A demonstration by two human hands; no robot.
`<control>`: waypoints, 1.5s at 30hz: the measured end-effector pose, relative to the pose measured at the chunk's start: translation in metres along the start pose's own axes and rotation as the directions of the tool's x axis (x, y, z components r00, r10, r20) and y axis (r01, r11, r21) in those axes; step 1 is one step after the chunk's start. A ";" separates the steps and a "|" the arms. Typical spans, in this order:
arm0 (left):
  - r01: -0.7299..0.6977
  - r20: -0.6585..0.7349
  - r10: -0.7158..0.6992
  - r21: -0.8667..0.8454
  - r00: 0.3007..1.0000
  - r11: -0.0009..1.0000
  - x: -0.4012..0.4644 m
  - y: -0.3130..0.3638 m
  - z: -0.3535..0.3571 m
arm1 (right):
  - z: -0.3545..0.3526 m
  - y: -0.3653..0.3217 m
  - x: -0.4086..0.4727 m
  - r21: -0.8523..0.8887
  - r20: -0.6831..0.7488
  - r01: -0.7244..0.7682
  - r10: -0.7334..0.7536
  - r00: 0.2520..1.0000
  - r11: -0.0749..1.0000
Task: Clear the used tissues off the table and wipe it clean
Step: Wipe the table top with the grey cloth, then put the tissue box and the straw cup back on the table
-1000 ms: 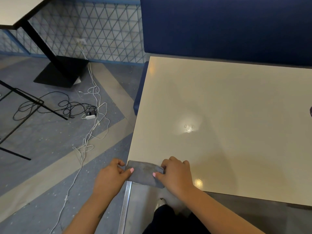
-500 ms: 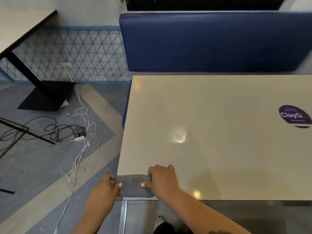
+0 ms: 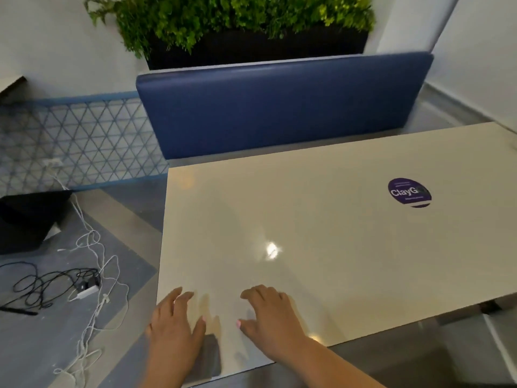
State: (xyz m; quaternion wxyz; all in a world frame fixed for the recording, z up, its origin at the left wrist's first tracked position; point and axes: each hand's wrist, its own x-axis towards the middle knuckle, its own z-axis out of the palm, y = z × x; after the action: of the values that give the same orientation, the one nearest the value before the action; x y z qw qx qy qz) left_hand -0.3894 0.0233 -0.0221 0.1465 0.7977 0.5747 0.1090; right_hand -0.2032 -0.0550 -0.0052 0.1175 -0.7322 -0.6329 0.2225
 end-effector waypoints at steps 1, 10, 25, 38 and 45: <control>-0.062 0.013 0.061 0.009 0.998 0.998 0.005 0.009 0.003 | -0.006 0.006 -0.004 0.027 -0.031 -0.014 0.015 0.999 1.000; -0.433 -0.034 0.433 -0.163 0.901 0.887 0.041 0.134 0.029 | -0.069 0.076 -0.042 0.192 -0.267 -0.156 0.205 0.942 0.969; -0.776 -0.167 0.765 -0.253 0.623 0.577 0.072 0.413 0.091 | -0.197 0.271 -0.133 0.288 -0.380 -0.468 0.548 0.745 0.836; -0.725 -0.040 0.806 -0.464 0.591 0.509 0.054 0.564 0.139 | -0.258 0.365 -0.197 0.339 -0.483 -0.558 0.649 0.588 0.758; -0.659 0.034 0.801 -0.548 0.597 0.515 0.061 0.620 0.163 | -0.283 0.409 -0.205 0.360 -0.462 -0.593 0.690 0.557 0.720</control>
State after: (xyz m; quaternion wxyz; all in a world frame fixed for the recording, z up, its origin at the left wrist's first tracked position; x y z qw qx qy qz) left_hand 0.2344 -0.1205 0.0492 0.3596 0.9085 0.1061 0.1847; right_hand 0.2685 -0.2946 0.0926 0.2697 -0.9308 -0.2358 0.0729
